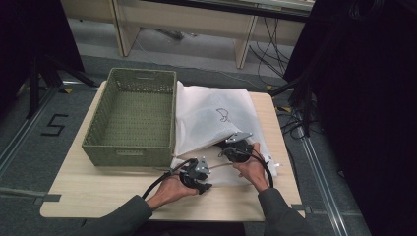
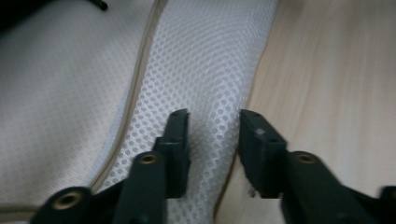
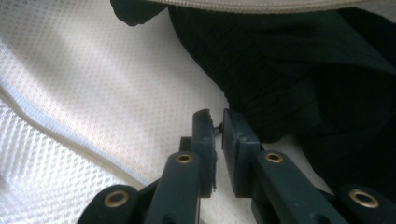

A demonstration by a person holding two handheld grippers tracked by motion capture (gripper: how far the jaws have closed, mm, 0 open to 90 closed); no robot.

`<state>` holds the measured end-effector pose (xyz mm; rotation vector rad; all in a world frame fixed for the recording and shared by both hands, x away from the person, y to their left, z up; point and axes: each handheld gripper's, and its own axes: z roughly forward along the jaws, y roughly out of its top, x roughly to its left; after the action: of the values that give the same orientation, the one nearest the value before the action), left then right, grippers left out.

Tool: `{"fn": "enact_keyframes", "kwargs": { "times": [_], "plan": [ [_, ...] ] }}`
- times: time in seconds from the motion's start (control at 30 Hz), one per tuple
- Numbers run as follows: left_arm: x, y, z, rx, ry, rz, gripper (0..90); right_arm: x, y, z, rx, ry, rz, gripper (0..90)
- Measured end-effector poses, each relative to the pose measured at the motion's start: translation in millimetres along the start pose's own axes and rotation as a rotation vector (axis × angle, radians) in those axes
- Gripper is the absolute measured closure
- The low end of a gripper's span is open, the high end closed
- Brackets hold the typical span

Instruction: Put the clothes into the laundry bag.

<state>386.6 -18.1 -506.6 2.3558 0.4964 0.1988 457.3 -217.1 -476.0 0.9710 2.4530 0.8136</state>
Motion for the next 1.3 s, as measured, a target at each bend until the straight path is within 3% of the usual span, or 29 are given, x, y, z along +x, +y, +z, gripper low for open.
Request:
{"fn": "enact_keyframes", "kwargs": {
  "times": [0.07,0.1,0.13,0.17,0.27,0.33,0.37,0.4,0.47,0.57,0.67,0.77,0.8,0.87,0.93,0.97,1.0,1.07,1.1,1.13,1.17,1.2,1.27,1.3],
  "plan": [
    [-2.3,0.4,-1.5,0.010,0.007,0.003,75.0,-0.3,0.4,2.8,-0.004,-0.001,-0.004,84.4],
    [-2.5,0.6,-2.8,0.021,0.001,0.025,79.2,-0.9,0.7,4.6,-0.003,0.001,-0.011,84.5],
    [-5.2,-0.8,-3.1,0.018,-0.005,0.003,82.3,0.1,0.7,6.5,-0.005,-0.019,0.001,84.6],
    [-5.6,-1.4,-4.6,0.021,-0.009,0.019,83.2,0.4,1.1,8.8,0.011,-0.006,-0.005,84.6],
    [-11.8,-4.4,-8.3,0.029,-0.033,0.001,84.5,5.0,2.9,16.4,0.031,-0.016,0.003,84.6],
    [-16.1,-6.6,-10.4,0.031,-0.049,-0.004,84.4,5.8,3.8,23.0,0.030,-0.046,-0.025,85.3],
    [-15.5,-6.9,-11.4,0.035,-0.048,0.025,84.4,7.9,4.3,26.5,0.036,-0.050,-0.015,85.6],
    [-15.8,-7.1,-11.5,0.034,-0.049,0.023,84.4,7.8,5.0,28.5,0.042,-0.061,-0.039,85.9],
    [-15.9,-7.4,-11.3,0.038,-0.057,0.001,84.4,9.1,7.6,35.2,0.047,-0.095,-0.039,86.2],
    [-17.5,-7.8,-11.6,0.039,-0.052,0.004,84.5,3.5,13.6,46.1,0.033,-0.160,-0.039,86.7],
    [-17.6,-7.6,-12.2,0.040,-0.047,0.021,84.5,-8.9,22.4,52.9,0.022,-0.179,-0.014,86.7],
    [-17.5,-7.9,-11.0,0.020,-0.053,-0.009,84.4,-15.4,25.0,55.8,0.017,-0.196,0.006,86.1],
    [-18.9,-8.4,-9.9,0.005,-0.053,-0.034,84.2,-16.3,24.7,56.0,0.016,-0.175,0.005,85.6],
    [-18.7,-8.3,-10.2,0.007,-0.051,-0.029,83.9,-11.7,25.3,51.0,0.017,-0.137,0.041,84.1],
    [-18.5,-8.7,-10.0,0.003,-0.052,-0.029,83.4,-6.7,23.6,42.8,0.010,-0.102,0.019,82.1],
    [-19.6,-9.2,-9.5,0.000,-0.055,-0.050,83.4,-2.8,22.2,36.6,0.003,-0.091,0.021,80.7],
    [-17.2,-8.7,-11.7,0.033,-0.053,-0.008,83.3,-2.0,22.1,31.6,0.002,-0.051,0.027,79.5],
    [-18.4,-8.6,-9.7,-0.002,-0.052,-0.029,83.0,0.8,20.4,17.0,-0.024,-0.026,0.052,77.0],
    [-17.0,-8.9,-11.0,0.025,-0.058,-0.018,82.8,0.9,19.3,12.6,-0.035,-0.001,0.052,75.2],
    [-16.7,-8.7,-11.2,0.029,-0.059,-0.014,82.4,4.5,16.2,5.7,-0.075,0.001,0.082,73.1],
    [-17.0,-8.4,-11.3,0.025,-0.056,-0.011,82.1,4.5,14.0,-6.4,-0.059,0.026,0.072,71.4],
    [-17.0,-8.2,-11.4,0.026,-0.056,-0.008,82.0,5.7,11.9,-10.3,-0.094,0.015,0.076,70.0],
    [-17.2,-8.1,-11.3,0.025,-0.057,-0.013,81.4,3.8,9.6,-25.8,-0.106,0.028,0.065,67.1],
    [-17.2,-8.2,-11.1,0.024,-0.058,-0.015,81.0,3.7,8.1,-34.5,-0.129,0.018,0.095,65.7]
  ]
}}
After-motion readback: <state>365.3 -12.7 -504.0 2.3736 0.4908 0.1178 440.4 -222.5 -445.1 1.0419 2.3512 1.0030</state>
